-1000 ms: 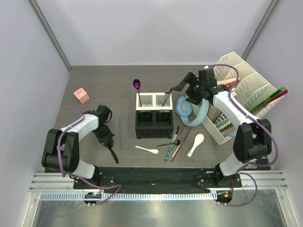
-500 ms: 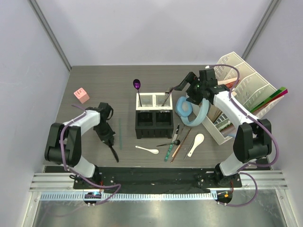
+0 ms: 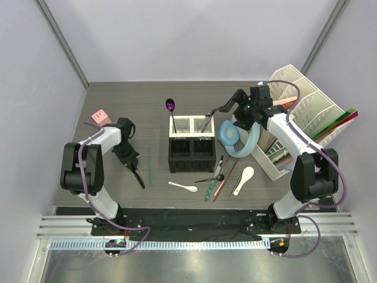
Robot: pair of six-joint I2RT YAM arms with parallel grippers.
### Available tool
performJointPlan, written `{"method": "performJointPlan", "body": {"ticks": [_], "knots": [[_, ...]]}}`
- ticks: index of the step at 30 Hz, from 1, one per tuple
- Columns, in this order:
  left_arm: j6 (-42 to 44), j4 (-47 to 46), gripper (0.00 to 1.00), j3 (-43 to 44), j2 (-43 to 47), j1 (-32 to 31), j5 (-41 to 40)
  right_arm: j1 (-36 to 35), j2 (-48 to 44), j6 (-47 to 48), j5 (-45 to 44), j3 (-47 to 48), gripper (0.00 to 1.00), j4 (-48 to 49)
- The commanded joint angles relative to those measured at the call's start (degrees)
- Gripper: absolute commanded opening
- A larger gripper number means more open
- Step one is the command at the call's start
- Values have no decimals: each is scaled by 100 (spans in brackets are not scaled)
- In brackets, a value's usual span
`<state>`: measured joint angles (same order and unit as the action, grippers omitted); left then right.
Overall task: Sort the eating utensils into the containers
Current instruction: Pick up the knife at the center of the board.
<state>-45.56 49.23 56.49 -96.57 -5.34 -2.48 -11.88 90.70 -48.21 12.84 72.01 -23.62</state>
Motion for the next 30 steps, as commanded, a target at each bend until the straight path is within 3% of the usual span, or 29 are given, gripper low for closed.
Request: {"method": "performJointPlan", "body": {"ticks": [1, 8, 12, 17, 24, 30], "knots": [[267, -397, 0, 327, -72, 86, -437, 10, -148, 4, 43, 86, 100, 129], [469, -414, 0, 302, 42, 130, -148, 19, -351, -40, -27, -38, 100, 129], [505, -502, 15, 74, 235, 130, 413, 10, -386, -40, -18, -81, 100, 138], [408, -643, 20, -314, 473, 130, 477, 19, -465, -119, -54, -169, 100, 147], [487, -538, 34, -411, 420, 121, 433, 19, -509, -119, -115, -284, 99, 156], [522, -406, 35, -332, 526, 121, 406, 10, -360, -93, -115, -178, 100, 182]]}}
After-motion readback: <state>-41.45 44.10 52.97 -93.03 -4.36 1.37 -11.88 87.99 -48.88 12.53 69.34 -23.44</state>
